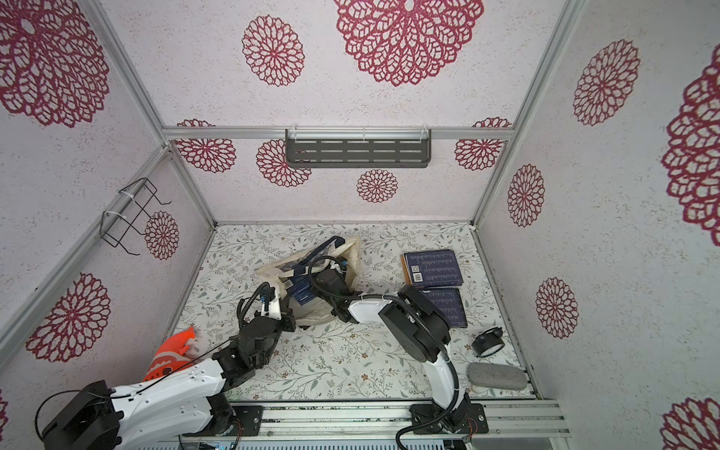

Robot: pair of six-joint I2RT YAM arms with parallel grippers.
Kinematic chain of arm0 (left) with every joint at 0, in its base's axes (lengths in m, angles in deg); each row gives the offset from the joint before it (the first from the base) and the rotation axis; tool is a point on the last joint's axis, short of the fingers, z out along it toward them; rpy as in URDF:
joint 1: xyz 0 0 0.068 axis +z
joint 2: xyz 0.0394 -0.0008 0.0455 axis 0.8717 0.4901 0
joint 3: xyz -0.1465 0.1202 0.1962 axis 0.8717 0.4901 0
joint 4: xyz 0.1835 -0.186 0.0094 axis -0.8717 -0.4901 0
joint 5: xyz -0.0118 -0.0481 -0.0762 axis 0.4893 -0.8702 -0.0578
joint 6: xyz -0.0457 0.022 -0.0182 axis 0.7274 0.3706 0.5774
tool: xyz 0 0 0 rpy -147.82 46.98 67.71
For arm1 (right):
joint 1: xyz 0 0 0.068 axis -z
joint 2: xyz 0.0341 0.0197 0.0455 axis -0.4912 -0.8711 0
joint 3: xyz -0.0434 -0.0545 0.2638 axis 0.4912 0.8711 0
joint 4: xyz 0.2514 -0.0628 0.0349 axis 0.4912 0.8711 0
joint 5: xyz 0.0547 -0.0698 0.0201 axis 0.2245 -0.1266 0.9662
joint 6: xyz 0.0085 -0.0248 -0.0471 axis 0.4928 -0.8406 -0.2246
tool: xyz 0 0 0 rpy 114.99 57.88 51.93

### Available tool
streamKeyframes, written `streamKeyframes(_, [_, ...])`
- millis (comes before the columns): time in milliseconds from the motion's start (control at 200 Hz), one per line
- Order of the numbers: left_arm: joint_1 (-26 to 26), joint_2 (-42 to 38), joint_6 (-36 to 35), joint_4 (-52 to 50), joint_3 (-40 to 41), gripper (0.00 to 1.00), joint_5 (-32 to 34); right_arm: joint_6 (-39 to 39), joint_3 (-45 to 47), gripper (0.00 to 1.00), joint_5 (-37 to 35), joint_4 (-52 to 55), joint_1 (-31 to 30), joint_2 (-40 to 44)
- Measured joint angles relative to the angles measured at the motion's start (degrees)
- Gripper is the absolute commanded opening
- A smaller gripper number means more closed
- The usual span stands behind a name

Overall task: Take out the books from the canvas bag
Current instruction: Pick up the book from the canvas bag.

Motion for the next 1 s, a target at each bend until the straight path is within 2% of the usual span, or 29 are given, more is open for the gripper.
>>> streamKeyframes(85, [0.00, 0.00, 0.00, 0.00, 0.00, 0.00, 0.02, -0.02, -0.50, 0.40, 0.13, -1.25, 0.20, 0.00])
streamKeyframes(330, [0.00, 0.02, 0.00, 0.00, 0.00, 0.00, 0.09, 0.28, -4.00, 0.39, 0.63, -2.93, 0.55, -1.68])
streamKeyframes(505, [0.00, 0.04, 0.00, 0.09, 0.00, 0.00, 0.04, 1.36, -5.55, 0.25, 1.70, -3.37, 1.01, -4.74])
streamKeyframes(655, [0.00, 0.07, 0.00, 0.09, 0.00, 0.00, 0.00, 3.50, -3.67, 0.15, 2.12, -4.81, 1.01, -4.57])
streamKeyframes(906, [-0.02, 0.13, 0.00, 0.15, 0.00, 0.00, -0.42, 4.76, 5.66, 0.15, 2.82, -6.84, 1.01, 2.49])
streamKeyframes(1001, [-0.02, 0.13, 0.00, 0.17, 0.00, 0.00, -0.46, 4.76, 9.35, 0.19, 2.64, -6.36, 1.01, 6.75])
